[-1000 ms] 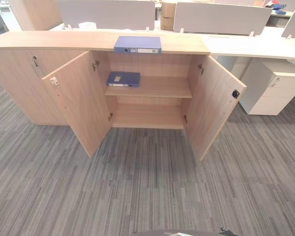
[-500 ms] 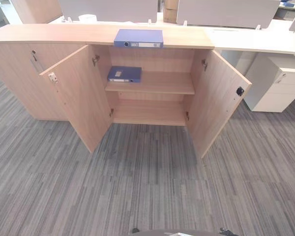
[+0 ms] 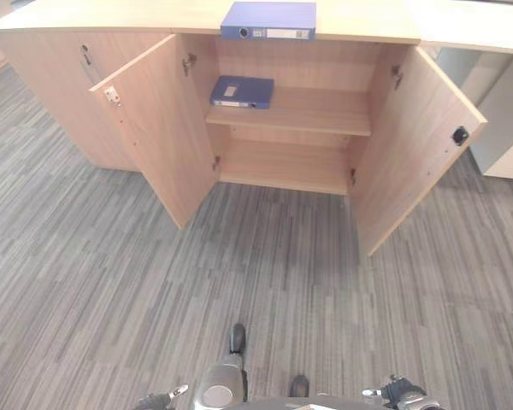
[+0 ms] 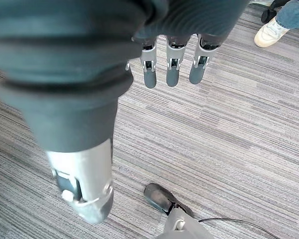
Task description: Put the empty folder in the office cabinet
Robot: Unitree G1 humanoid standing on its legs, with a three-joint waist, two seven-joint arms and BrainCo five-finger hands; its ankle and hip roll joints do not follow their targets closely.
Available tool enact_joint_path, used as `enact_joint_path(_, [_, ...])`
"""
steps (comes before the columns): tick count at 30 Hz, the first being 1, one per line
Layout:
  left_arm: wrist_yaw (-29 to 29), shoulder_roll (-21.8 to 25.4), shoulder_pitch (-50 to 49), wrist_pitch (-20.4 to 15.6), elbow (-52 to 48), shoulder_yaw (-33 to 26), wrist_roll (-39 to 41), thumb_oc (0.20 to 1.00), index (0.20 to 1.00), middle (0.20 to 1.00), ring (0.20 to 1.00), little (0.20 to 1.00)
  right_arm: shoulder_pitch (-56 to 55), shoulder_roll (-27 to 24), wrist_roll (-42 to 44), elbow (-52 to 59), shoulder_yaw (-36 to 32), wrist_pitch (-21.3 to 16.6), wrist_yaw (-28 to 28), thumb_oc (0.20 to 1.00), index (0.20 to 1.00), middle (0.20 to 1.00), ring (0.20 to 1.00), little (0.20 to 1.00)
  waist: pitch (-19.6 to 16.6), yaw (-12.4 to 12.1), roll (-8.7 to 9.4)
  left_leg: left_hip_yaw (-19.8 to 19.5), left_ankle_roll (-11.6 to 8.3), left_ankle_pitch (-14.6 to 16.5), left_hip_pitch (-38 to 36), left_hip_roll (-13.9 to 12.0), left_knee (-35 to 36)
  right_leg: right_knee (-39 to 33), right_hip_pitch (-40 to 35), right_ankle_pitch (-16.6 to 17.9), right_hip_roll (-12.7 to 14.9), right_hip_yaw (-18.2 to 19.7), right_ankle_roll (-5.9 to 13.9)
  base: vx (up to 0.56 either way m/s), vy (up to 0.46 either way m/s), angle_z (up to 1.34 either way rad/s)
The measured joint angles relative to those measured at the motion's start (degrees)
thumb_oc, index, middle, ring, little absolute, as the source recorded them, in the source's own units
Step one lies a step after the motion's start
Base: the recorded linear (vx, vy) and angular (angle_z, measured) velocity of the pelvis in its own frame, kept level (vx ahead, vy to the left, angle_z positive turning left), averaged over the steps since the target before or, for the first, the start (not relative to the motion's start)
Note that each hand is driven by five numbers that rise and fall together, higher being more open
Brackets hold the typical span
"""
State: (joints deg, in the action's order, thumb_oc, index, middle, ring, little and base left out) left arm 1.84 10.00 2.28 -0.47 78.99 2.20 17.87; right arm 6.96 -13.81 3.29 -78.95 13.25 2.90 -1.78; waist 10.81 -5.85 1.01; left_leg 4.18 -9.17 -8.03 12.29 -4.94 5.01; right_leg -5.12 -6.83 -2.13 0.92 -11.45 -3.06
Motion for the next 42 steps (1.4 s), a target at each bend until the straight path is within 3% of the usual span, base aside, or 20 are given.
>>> enact_joint_path(5, [-0.10, -0.04, -3.06, 0.02, 0.34, -0.53, 1.03, 1.000, 1.000, 1.000, 1.000, 1.000, -0.83, -0.23, -0.60, -0.40, -0.45, -0.17, -0.14, 1.000, 1.000, 1.000, 1.000, 1.000, -1.46, -3.30, -1.66, 4.09, 0.11, -1.15, -0.58, -2.19, -0.26, 0.00, -6.89, -4.88, 2.78, 4.36, 4.19, 0.61, 0.282, -0.41])
enact_joint_path(8, [-0.10, -0.10, -5.26, 0.21, 2.11, -2.79, 0.71, 1.000, 1.000, 1.000, 1.000, 1.000, -3.19, 0.98, -1.68, -0.76, -2.17, -0.10, -0.58, 1.000, 1.000, 1.000, 1.000, 1.000, -3.34, -3.66, 0.23, 5.47, 6.22, -4.00, -6.43, 2.43, 0.10, 6.65, -9.21, -8.73, 8.85, 4.19, 9.26, 0.39, 0.332, -0.60])
enact_joint_path(9, [-0.05, 0.05, -5.98, 0.11, 1.96, -3.34, 0.24, 1.000, 1.000, 1.000, 1.000, 1.000, -4.80, 2.15, -2.04, -0.38, -2.36, -0.15, -0.85, 1.000, 1.000, 1.000, 1.000, 1.000, -4.80, -3.03, 0.70, 6.64, 10.06, -3.06, -8.46, 4.17, 0.09, 17.09, -5.88, -9.55, 12.03, 2.12, 9.90, 0.38, 0.474, -0.37])
enact_joint_path(11, [-0.02, -0.75, -5.44, -0.05, 2.31, -3.98, -0.28, 1.000, 1.000, 1.000, 1.000, 1.000, -6.03, 3.06, -1.19, 1.98, -3.38, -0.46, -0.69, 1.000, 1.000, 1.000, 1.000, 1.000, -5.16, -0.98, 0.54, 6.47, 11.86, -1.04, -12.31, 7.18, -1.05, 47.33, 6.22, -8.92, 19.46, 1.88, 10.36, 0.42, 0.427, -0.12])
enact_joint_path(13, [-0.03, -0.55, -3.72, 0.18, 2.17, -1.41, -0.23, 1.000, 1.000, 1.000, 1.000, 1.000, -6.44, 2.74, -0.65, 2.37, -4.46, -0.57, -0.91, 1.000, 1.000, 1.000, 1.000, 1.000, -5.73, 1.97, 0.54, 4.96, 15.71, 2.89, -16.45, 10.73, 0.01, 58.08, 12.69, -2.03, 23.61, 4.47, 10.60, 0.37, 0.121, 0.40])
enact_joint_path(14, [0.03, -0.32, -3.01, -0.21, 1.59, -0.10, -0.23, 1.000, 1.000, 1.000, 1.000, 1.000, -6.54, 2.57, -0.02, 2.37, -4.46, -0.52, -0.86, 1.000, 1.000, 1.000, 1.000, 1.000, -5.92, 2.69, 0.72, 4.28, 16.47, 4.43, -18.02, 11.51, 0.03, 59.68, 15.33, -2.52, 24.29, 4.83, 10.08, 0.51, 0.018, 0.27])
enact_joint_path(16, [-0.15, -0.42, -1.37, -0.41, -0.60, 1.46, 0.17, 1.000, 1.000, 1.000, 1.000, 1.000, -5.64, 2.05, 0.23, 2.47, -4.28, -0.52, -0.73, 1.000, 1.000, 1.000, 1.000, 1.000, -5.73, 2.91, -0.93, 3.52, 16.98, 6.60, -19.30, 10.65, 0.02, 53.09, 20.65, -5.47, 22.47, 0.63, 8.80, 0.28, -0.087, -0.17])
enact_joint_path(18, [-0.23, 0.31, 1.36, -0.43, -0.61, 1.50, 1.20, 1.000, 1.000, 1.000, 1.000, 1.000, -3.80, 2.22, 1.26, 5.05, -3.31, -1.30, -0.29, 1.000, 1.000, 1.000, 1.000, 1.000, -4.04, 5.99, -3.23, 1.25, 16.18, 6.88, -19.34, 8.34, -0.03, 32.46, 23.50, -4.69, 17.10, -5.35, 10.55, 0.48, -0.203, 0.36])
enact_joint_path(22, [-0.82, 0.87, 1.68, -1.04, 0.14, -1.84, 1.92, 1.000, 1.000, 1.000, 1.000, 1.000, -4.79, 2.48, 2.48, 3.58, -4.90, -0.93, 0.12, 1.000, 1.000, 1.000, 1.000, 1.000, -3.28, 8.82, 0.40, -2.59, 13.74, 11.14, -23.97, 8.69, -0.16, 8.35, 21.33, 0.66, 10.80, -4.49, 14.58, 0.56, -0.201, 0.65])
enact_joint_path(23, [-0.81, 0.55, 1.19, -1.08, 0.02, -2.03, 1.87, 1.000, 1.000, 1.000, 1.000, 1.000, -5.98, 2.46, 2.49, 2.71, -4.95, -0.44, 0.15, 1.000, 1.000, 1.000, 1.000, 1.000, -4.02, 9.23, 1.72, -3.71, 14.15, 11.55, -24.33, 8.90, 0.00, 9.74, 21.62, 0.95, 10.59, -4.70, 13.89, 0.46, -0.199, 0.98])
enact_joint_path(24, [-0.86, 0.23, -0.30, -1.73, -0.97, -1.64, 1.59, 1.000, 1.000, 1.000, 1.000, 1.000, -7.67, 2.33, 2.49, 1.08, -4.98, -0.08, 0.16, 1.000, 1.000, 1.000, 1.000, 1.000, -4.45, 9.10, 2.80, -5.56, 12.70, 13.37, -26.22, 8.46, -0.03, 13.14, 20.88, 3.14, 9.13, -3.58, 9.47, 0.26, -0.120, 0.79])
enact_joint_path(27, [-0.86, -1.11, -2.54, -1.07, -0.22, -1.59, 1.56, 1.000, 1.000, 1.000, 1.000, 1.000, -8.97, 1.62, 2.50, 0.16, -5.76, -0.09, 0.23, 1.000, 1.000, 1.000, 1.000, 1.000, -5.21, 8.75, 0.91, -5.86, 9.61, 15.77, -27.57, 4.26, -3.10, 11.35, 17.37, 6.01, 4.94, -4.22, 6.93, 0.31, -0.176, 0.36])
enact_joint_path(28, [-1.13, -1.66, -2.74, -1.00, -0.14, -1.48, 1.55, 1.000, 1.000, 1.000, 1.000, 1.000, -8.61, 1.32, 2.50, -0.61, -6.32, -0.12, 0.30, 1.000, 1.000, 1.000, 1.000, 1.000, -5.00, 8.60, 0.48, -6.07, 7.80, 16.31, -27.33, 3.13, -6.62, 9.38, 15.27, 7.68, 3.51, -5.31, 4.16, 0.51, -0.321, 0.26])
enact_joint_path(31, [-1.13, -2.05, -2.53, -0.91, 0.02, 0.02, 1.56, 1.000, 1.000, 1.000, 1.000, 1.000, -8.33, 1.19, 2.51, 0.35, -6.45, -0.15, 0.43, 1.000, 1.000, 1.000, 1.000, 1.000, -5.75, 8.33, 1.45, -6.09, 5.10, 15.35, -23.12, 2.68, -18.37, 2.04, 8.70, 7.94, 1.85, -5.00, 3.89, 0.20, -0.136, 0.18])
enact_joint_path(32, [-1.12, -2.14, -2.49, -0.92, -0.10, -0.06, 1.58, 1.000, 1.000, 1.000, 1.000, 1.000, -8.04, 0.92, 2.54, 0.62, -6.29, -0.39, 0.70, 1.000, 1.000, 1.000, 1.000, 1.000, -5.92, 8.15, 1.79, -6.00, 3.36, 15.29, -22.20, 2.92, -22.41, 0.99, 7.43, 9.25, 1.49, -4.67, 0.99, 0.19, -0.138, 0.00])
enact_joint_path(34, [-1.12, -2.67, -1.93, -0.93, -0.35, -0.07, 1.62, 1.000, 1.000, 1.000, 1.000, 1.000, -7.16, 0.22, 2.86, 1.02, -6.34, -0.80, 1.12, 1.000, 1.000, 1.000, 1.000, 1.000, -5.90, 7.97, 1.70, -6.19, 0.05, 15.81, -17.01, 2.28, -34.12, 0.37, 6.03, 8.09, 0.61, -4.08, -0.32, 0.11, -0.075, -0.22])
enact_joint_path(36, [-1.17, -2.92, -1.17, -0.95, -0.54, -0.11, 1.98, 1.000, 1.000, 1.000, 1.000, 1.000, -5.89, -0.54, 4.35, 1.17, -5.73, -0.61, 1.42, 1.000, 1.000, 1.000, 1.000, 1.000, -5.44, 7.68, 1.29, -5.64, -0.57, 15.99, -12.05, 2.08, -39.35, 0.36, 4.40, 6.35, -0.03, -3.22, -2.38, 0.13, -0.033, -0.28])
enact_joint_path(38, [-1.25, -2.75, 0.45, -1.01, -0.53, -0.12, 2.02, 1.000, 1.000, 1.000, 1.000, 1.000, -4.49, -0.69, 4.72, 1.30, -4.79, -0.54, 1.78, 1.000, 1.000, 1.000, 1.000, 1.000, -4.46, 7.56, 1.74, -2.47, -0.10, 15.85, -8.25, 1.00, -34.49, 0.05, 2.52, 4.86, -0.05, -3.15, -2.89, 0.17, 0.027, -0.11])
enact_joint_path(40, [-1.30, -2.18, 1.09, -1.52, -1.04, -0.08, 2.03, 1.000, 1.000, 1.000, 1.000, 1.000, -3.69, -0.60, 4.73, 1.62, -4.54, -0.58, 2.20, 1.000, 1.000, 1.000, 1.000, 1.000, -3.62, 7.28, 2.89, -1.57, 1.64, 13.31, -7.52, 0.19, -18.11, 0.05, 1.20, 3.96, 0.08, -2.40, -2.15, 0.16, 0.104, -0.17])
enact_joint_path(42, [-1.35, -1.93, 1.41, -1.56, -0.75, -0.08, 2.10, 1.000, 1.000, 1.000, 1.000, 1.000, -3.22, -0.97, 4.72, 1.36, -4.37, -0.70, 2.50, 1.000, 1.000, 1.000, 1.000, 1.000, -3.00, 5.80, 2.32, -7.82, -0.42, 6.98, -8.34, -0.21, 0.36, 0.04, 0.70, 3.03, -0.74, -0.31, -0.22, 0.10, 0.080, -0.51])
